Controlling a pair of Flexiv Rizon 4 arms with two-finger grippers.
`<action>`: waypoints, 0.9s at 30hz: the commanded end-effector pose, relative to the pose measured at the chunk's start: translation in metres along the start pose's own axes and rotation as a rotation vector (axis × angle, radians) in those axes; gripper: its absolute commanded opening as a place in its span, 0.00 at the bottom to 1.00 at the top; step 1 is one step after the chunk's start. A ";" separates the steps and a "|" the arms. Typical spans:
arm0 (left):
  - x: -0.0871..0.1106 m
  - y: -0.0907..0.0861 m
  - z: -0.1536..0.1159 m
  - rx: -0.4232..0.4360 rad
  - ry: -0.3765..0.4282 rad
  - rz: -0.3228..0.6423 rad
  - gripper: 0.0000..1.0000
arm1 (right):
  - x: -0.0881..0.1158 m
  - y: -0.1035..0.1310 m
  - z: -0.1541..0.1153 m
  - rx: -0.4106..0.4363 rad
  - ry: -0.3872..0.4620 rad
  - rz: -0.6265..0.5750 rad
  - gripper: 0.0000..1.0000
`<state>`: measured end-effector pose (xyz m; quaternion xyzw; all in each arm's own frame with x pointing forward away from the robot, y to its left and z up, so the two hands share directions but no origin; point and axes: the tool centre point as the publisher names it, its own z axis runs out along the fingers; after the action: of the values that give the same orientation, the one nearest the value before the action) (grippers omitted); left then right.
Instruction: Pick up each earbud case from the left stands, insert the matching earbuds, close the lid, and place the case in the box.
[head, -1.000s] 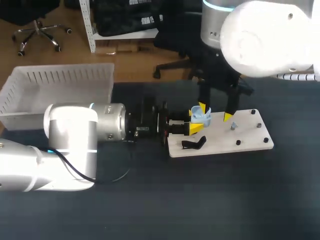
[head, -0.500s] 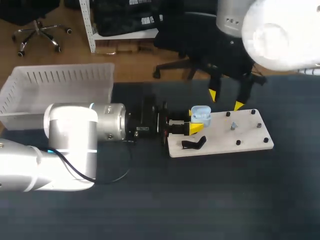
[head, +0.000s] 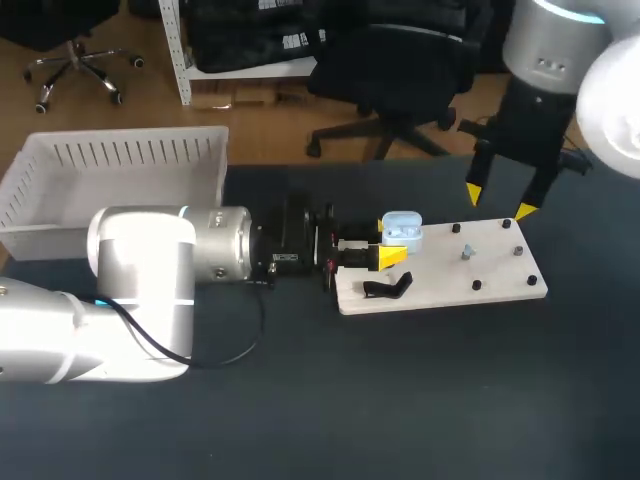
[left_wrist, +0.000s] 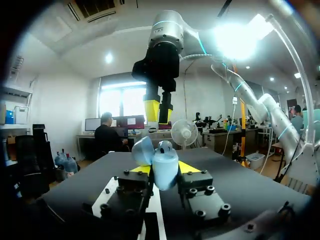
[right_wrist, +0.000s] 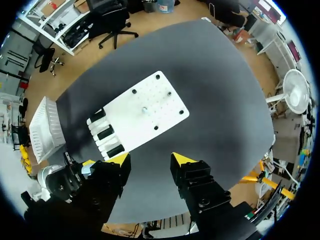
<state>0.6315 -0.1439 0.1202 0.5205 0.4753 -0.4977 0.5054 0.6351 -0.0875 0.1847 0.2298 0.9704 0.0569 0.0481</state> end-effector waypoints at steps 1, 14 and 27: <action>0.001 0.000 0.000 0.000 -0.001 0.000 0.00 | -0.016 -0.007 0.011 -0.021 0.037 -0.050 0.49; 0.001 0.000 0.000 0.000 -0.001 0.000 0.00 | -0.027 -0.009 0.055 -0.035 0.033 -0.250 0.51; 0.001 0.000 0.000 0.000 -0.001 0.000 0.00 | -0.038 0.000 0.096 -0.056 0.017 -0.292 0.44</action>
<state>0.6315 -0.1439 0.1202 0.5205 0.4753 -0.4977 0.5054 0.6740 -0.0990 0.0997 0.0839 0.9918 0.0785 0.0553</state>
